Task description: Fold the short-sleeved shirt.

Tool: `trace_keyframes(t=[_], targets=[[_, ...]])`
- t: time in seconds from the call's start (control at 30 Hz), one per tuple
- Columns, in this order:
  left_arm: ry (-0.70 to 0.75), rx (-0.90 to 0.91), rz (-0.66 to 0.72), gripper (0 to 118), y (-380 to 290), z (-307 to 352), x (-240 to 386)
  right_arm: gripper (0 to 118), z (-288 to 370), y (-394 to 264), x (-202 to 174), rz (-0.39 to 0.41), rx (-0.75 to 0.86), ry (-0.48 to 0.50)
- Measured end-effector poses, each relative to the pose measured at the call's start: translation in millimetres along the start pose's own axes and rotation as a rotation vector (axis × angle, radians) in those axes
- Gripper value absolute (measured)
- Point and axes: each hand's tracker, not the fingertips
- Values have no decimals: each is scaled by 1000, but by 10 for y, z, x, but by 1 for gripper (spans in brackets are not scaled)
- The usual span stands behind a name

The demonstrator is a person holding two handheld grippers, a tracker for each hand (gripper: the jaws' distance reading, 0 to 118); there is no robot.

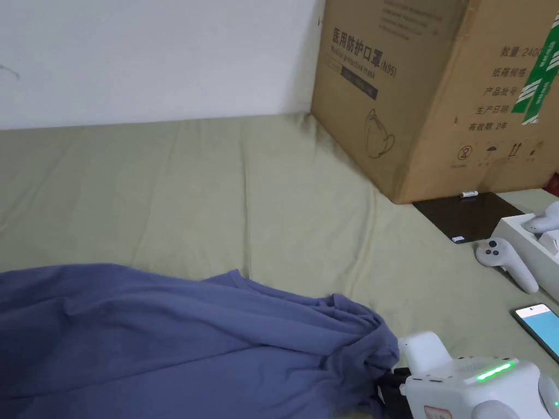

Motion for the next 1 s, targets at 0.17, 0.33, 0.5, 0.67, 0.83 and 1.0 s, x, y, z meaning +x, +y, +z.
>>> trace_keyframes(t=[0.17, 0.33, 0.5, 0.67, 0.83, 1.0], targets=[[15, 35, 19, 2, 154, 260, -130, 4, 484, 123, -45, -12, 136, -9], [51, 175, 49, 2, 596, 1119, -147, 4, 1473, 420, -67, 70, 375, -54], [58, 304, 73, 2, 1003, 1881, -448, 4, 2589, 706, -131, 110, 576, -104], [132, 377, 104, 2, 1356, 2472, -700, 4, 3167, 956, -71, 132, 656, -157], [146, 377, 193, 2, 1553, 2544, -1098, 4, 3385, 1289, 10, 131, 704, -182], [161, 354, 239, 2, 1772, 2279, -1170, 4, 3197, 1885, -56, 128, 721, -170]])
